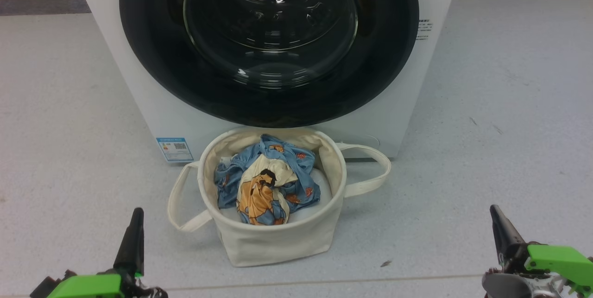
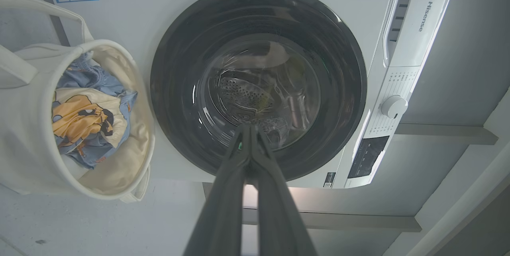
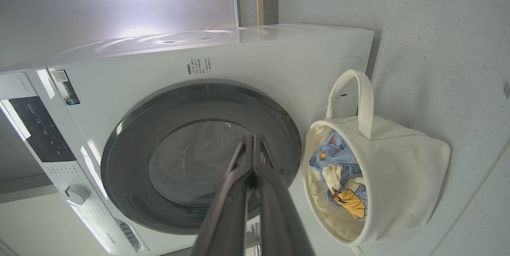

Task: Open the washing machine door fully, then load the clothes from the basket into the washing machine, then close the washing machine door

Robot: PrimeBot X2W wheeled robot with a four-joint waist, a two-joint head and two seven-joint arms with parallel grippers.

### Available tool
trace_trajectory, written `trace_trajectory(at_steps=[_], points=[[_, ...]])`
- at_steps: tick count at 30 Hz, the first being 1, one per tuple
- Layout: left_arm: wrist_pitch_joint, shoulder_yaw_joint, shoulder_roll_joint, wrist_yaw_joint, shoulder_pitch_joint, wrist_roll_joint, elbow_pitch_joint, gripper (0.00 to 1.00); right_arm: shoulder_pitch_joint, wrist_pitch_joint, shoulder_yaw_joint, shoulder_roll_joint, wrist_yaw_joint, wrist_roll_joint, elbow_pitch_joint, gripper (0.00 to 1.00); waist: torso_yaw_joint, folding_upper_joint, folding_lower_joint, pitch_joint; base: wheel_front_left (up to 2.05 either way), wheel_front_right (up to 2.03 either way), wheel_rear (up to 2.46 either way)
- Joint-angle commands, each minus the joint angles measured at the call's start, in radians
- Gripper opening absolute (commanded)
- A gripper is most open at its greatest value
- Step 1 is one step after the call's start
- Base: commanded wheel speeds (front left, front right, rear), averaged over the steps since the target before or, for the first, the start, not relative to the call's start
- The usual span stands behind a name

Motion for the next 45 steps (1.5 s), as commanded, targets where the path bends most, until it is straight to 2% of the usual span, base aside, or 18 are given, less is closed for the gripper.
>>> trace_trajectory(at_steps=[1,7,8,9,11,19,22,30,45], points=[[0.008,0.034,0.006,-0.007,-0.046,0.012,-0.026,0.0,-0.05,0.008,0.018,-0.004,0.0,-0.004,-0.03,0.0,0.0,0.0,0.0,0.0,0.0,0.0,0.0],[0.009,0.034,0.006,-0.007,-0.046,0.012,-0.026,0.0,-0.05,0.008,0.018,-0.004,0.0,-0.004,-0.03,0.0,0.0,0.0,0.0,0.0,0.0,0.0,0.0],[0.009,0.034,0.006,-0.007,-0.046,0.013,-0.026,1.0,-0.05,0.008,0.018,-0.004,0.0,-0.004,-0.03,1.0,0.0,0.0,0.0,0.0,0.0,0.0,0.0],[-0.001,-0.001,0.0,0.0,0.001,-0.001,0.005,1.0,0.001,-0.001,0.0,0.0,0.0,0.0,0.006,1.0,0.0,0.0,0.0,0.0,0.0,0.0,0.0],[-0.001,-0.002,-0.003,0.001,0.011,-0.001,0.035,1.0,0.01,-0.002,0.001,0.004,0.0,0.0,0.035,1.0,0.0,0.0,0.0,0.0,0.0,0.0,0.0],[-0.022,-0.009,-0.003,0.0,0.003,-0.002,0.037,1.0,-0.001,-0.022,-0.002,0.004,0.0,-0.021,0.033,1.0,0.002,0.0,0.0023,-0.001,0.0,0.0,0.0],[-0.033,-0.011,-0.002,0.0,0.0,-0.001,0.039,1.0,-0.007,-0.034,-0.012,0.004,0.0,-0.029,0.024,1.0,0.003,0.0,0.0002,0.001,0.0,0.0,0.0],[-0.057,-0.013,-0.002,-0.001,-0.01,0.004,0.04,1.0,-0.025,-0.057,-0.049,0.003,0.0,-0.053,-0.003,1.0,0.007,0.0,0.0001,0.005,0.0,0.0,0.0],[-0.101,0.013,-0.001,-0.002,-0.029,0.077,0.019,1.0,-0.064,-0.101,-0.051,0.002,0.0,-0.149,-0.039,1.0,0.011,0.0,0.0,0.005,0.0,0.0,0.0]])
